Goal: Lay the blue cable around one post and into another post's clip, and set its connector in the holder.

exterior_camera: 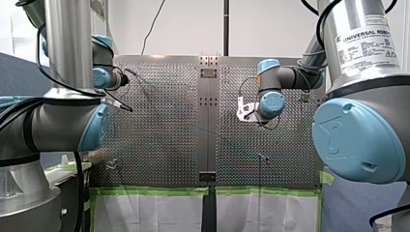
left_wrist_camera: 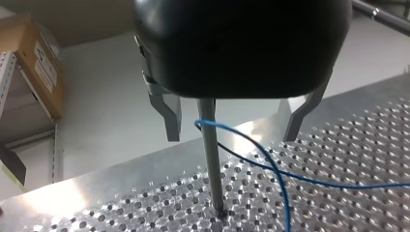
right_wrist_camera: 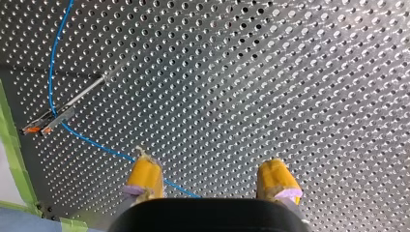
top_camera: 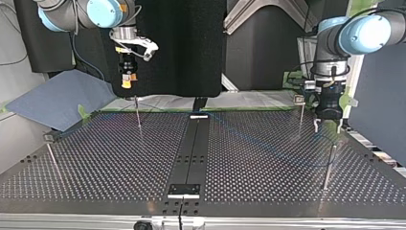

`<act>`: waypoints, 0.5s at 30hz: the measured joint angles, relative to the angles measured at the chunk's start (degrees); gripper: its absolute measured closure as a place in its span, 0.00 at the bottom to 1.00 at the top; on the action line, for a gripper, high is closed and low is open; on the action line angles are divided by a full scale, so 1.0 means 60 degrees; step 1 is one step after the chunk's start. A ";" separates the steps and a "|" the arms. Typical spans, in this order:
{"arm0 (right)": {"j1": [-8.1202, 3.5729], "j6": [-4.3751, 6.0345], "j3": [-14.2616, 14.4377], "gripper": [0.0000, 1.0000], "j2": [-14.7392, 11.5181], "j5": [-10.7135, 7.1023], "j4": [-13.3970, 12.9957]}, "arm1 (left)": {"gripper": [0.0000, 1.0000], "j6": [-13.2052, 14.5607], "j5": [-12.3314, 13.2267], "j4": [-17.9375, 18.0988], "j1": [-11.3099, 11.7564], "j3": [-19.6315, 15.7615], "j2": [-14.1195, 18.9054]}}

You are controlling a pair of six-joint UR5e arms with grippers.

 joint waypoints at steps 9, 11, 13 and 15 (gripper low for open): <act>0.0022 0.0034 0.0001 0.00 -0.0006 -0.0006 -0.0043 | 0.00 0.0884 -0.0242 -0.0836 -0.0112 -0.0648 0.0766; 0.0025 0.0040 0.0002 0.00 -0.0005 -0.0017 -0.0076 | 0.00 0.1066 -0.0241 -0.1022 -0.0187 -0.0633 0.0813; 0.0027 0.0043 0.0003 0.00 -0.0002 -0.0077 -0.0144 | 0.00 0.1231 -0.0183 -0.1181 -0.0297 -0.0591 0.0828; 0.0032 0.0039 0.0004 0.00 0.0000 -0.0184 -0.0232 | 0.00 0.1444 -0.0130 -0.1396 -0.0476 -0.0505 0.0825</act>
